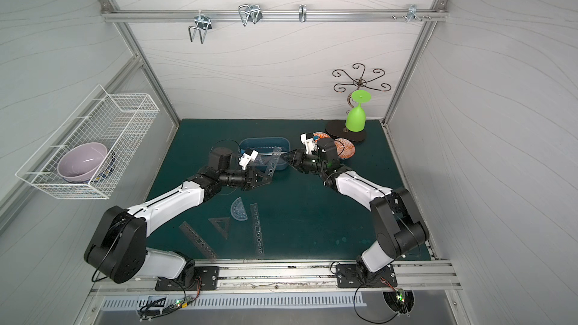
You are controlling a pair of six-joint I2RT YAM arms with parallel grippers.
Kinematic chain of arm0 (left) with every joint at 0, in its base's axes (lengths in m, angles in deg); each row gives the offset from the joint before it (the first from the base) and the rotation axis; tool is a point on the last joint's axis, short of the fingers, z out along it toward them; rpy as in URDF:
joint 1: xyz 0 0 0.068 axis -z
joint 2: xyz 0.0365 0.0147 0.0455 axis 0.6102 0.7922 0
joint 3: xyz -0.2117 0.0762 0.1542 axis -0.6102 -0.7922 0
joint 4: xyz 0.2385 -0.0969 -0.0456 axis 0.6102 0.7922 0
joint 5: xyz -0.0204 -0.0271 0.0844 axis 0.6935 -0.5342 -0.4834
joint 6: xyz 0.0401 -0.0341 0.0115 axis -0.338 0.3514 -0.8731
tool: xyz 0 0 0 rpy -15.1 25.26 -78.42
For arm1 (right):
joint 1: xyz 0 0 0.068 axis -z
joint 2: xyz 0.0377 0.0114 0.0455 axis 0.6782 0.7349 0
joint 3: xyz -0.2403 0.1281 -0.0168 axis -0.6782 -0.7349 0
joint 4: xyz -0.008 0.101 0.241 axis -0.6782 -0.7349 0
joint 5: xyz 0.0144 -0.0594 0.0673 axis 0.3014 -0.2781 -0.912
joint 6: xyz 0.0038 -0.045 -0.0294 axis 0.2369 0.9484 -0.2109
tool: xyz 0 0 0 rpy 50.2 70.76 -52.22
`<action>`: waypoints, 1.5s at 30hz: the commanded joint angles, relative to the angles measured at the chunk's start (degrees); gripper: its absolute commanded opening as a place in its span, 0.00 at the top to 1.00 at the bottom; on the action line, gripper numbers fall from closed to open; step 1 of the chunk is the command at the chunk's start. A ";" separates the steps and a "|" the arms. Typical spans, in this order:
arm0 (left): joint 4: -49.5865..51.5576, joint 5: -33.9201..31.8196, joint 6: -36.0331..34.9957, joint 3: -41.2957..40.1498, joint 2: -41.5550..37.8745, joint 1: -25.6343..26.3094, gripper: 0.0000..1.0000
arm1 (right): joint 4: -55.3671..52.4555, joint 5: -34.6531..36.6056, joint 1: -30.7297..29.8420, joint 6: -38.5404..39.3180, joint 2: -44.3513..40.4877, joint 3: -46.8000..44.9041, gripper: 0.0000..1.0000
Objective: Put the scattered rulers into the storage box
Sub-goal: Pick up the ruler from the center of the board.
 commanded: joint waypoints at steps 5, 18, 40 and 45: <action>0.82 6.49 -3.74 0.64 -3.84 -1.72 1.00 | -1.10 -13.88 3.01 0.94 7.70 8.79 0.53; 0.14 8.25 -4.17 -1.08 -4.87 -2.72 1.00 | 2.49 -18.00 0.55 -3.27 11.22 11.94 0.53; 31.69 -24.93 -17.25 8.88 -8.12 -7.53 0.30 | -13.48 7.88 0.14 8.47 12.27 18.68 1.00; 40.13 -38.79 -17.20 12.76 -5.69 -10.19 0.25 | -10.25 24.32 -2.05 10.74 18.50 24.93 1.00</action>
